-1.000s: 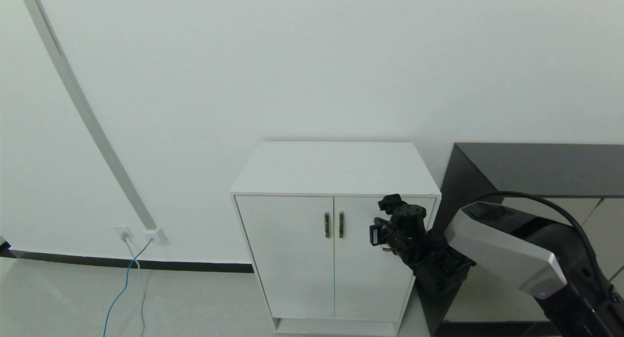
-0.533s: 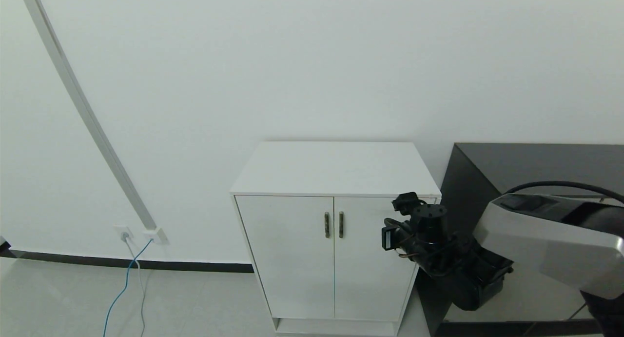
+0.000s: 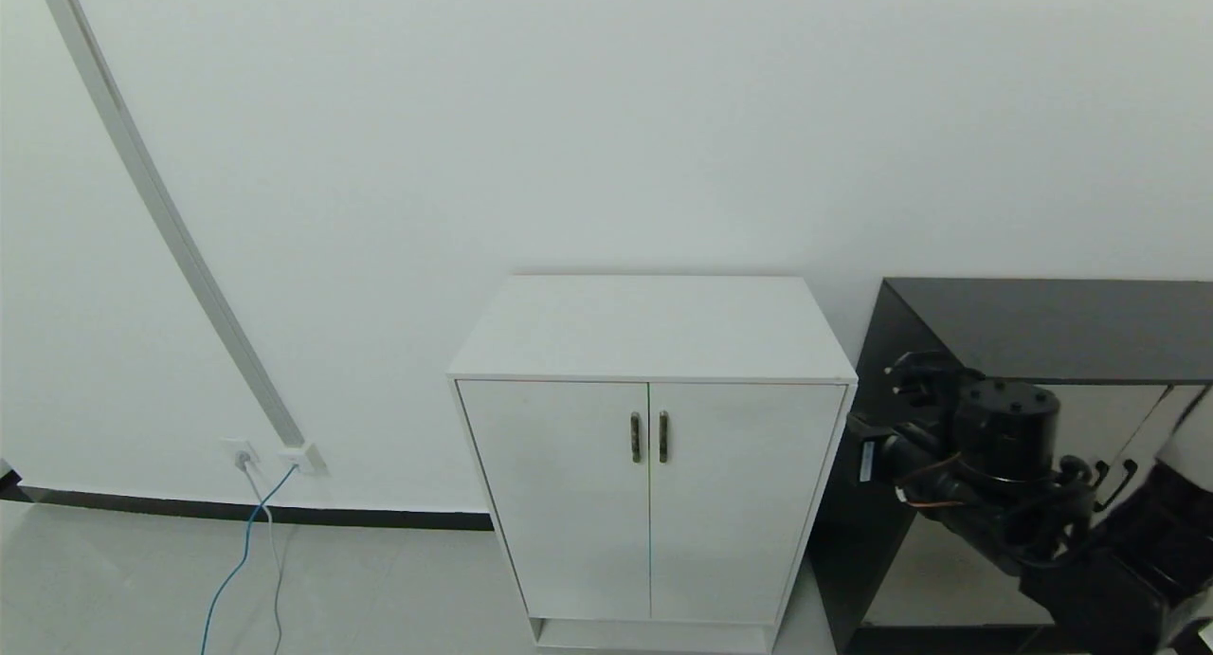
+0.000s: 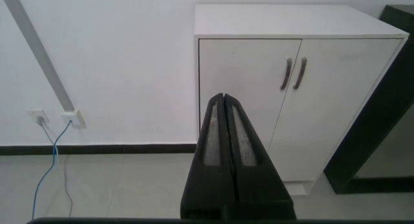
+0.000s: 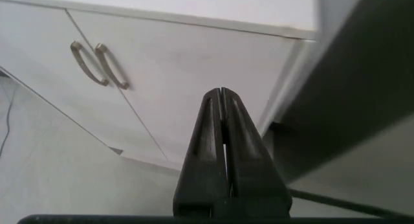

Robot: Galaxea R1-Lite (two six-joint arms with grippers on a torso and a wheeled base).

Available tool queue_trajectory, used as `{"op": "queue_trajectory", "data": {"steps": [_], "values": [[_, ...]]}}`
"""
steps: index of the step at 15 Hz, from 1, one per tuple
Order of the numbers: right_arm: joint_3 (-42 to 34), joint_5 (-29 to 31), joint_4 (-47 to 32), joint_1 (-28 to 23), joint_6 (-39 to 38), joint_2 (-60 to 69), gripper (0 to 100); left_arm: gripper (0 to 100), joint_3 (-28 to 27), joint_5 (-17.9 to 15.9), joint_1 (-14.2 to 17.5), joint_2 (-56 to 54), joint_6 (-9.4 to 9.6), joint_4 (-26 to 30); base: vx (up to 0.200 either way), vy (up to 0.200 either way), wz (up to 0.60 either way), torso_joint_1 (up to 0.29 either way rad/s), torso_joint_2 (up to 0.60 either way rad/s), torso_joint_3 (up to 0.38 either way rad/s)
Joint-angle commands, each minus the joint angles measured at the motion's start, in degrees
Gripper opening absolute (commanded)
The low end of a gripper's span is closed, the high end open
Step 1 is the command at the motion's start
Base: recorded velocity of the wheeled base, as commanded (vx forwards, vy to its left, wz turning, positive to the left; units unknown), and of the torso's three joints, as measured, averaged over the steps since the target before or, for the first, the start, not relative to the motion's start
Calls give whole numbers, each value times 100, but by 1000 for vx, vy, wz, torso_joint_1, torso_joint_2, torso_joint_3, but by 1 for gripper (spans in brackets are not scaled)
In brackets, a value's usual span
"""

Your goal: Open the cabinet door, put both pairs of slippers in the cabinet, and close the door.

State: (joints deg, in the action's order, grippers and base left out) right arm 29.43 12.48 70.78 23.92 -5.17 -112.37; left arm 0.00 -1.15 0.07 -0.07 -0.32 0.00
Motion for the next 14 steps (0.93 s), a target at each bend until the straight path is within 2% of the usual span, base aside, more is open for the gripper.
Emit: {"op": "queue_trajectory", "data": {"steps": [1,6,9,11,13,14], "values": [[-877,9,15,-318,7,1218,0,0,0,0,1,7,-3,0,0,0,0,0,0,0],[-2222,9,-11,-880,157,2589,0,0,0,0,1,7,-3,0,0,0,0,0,0,0],[-2758,-27,-38,-1258,244,3301,0,0,0,0,1,7,-3,0,0,0,0,0,0,0],[-2943,-44,-108,-1320,306,3679,0,0,0,0,1,7,-3,0,0,0,0,0,0,0],[-2943,-44,-583,-1320,315,4101,0,0,0,0,1,7,-3,0,0,0,0,0,0,0],[-2916,-53,-1075,-1320,315,4496,0,0,0,0,1,7,-3,0,0,0,0,0,0,0]]}}
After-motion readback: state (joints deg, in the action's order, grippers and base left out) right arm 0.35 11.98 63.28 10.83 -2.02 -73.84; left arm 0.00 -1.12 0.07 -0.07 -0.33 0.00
